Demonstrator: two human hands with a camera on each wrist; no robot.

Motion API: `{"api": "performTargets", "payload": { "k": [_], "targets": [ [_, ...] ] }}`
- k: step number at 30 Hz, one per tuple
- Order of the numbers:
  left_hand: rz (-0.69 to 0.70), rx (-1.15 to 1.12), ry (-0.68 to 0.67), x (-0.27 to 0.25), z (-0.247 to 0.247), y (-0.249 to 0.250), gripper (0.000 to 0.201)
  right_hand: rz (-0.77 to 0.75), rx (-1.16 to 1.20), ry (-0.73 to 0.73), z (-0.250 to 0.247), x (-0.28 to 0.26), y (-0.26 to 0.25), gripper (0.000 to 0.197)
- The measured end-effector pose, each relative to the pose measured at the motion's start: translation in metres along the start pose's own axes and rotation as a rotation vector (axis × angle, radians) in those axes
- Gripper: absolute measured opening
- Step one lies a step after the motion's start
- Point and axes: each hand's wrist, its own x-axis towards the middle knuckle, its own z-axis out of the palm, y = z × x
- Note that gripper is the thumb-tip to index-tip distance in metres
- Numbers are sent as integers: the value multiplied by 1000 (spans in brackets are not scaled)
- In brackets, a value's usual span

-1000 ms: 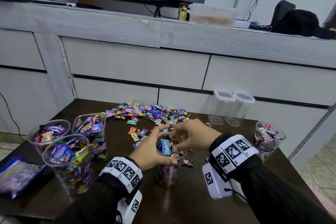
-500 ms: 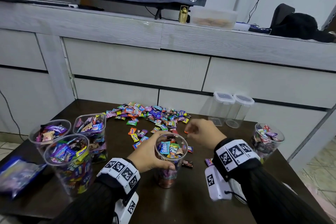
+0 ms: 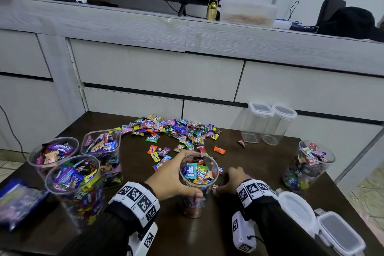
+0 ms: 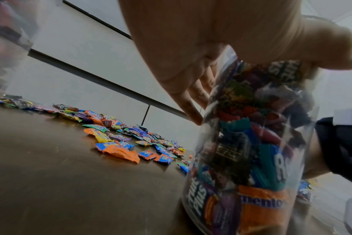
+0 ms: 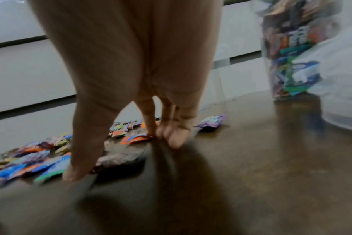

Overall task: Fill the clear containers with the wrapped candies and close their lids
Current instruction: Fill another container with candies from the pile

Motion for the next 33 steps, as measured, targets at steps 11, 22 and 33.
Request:
{"api": "performTargets", "payload": {
  "k": [11,22,33],
  "targets": [
    [55,18,9,2,1,-5,85,44,79,119,41,37,-8,126],
    [58,19,-13,5,0,-9,87,-368,183,-86,24,50,-33,50],
    [87,-15,9,6,3,-9,88,-732,-353,-90,0,10,-5,46]
  ]
}}
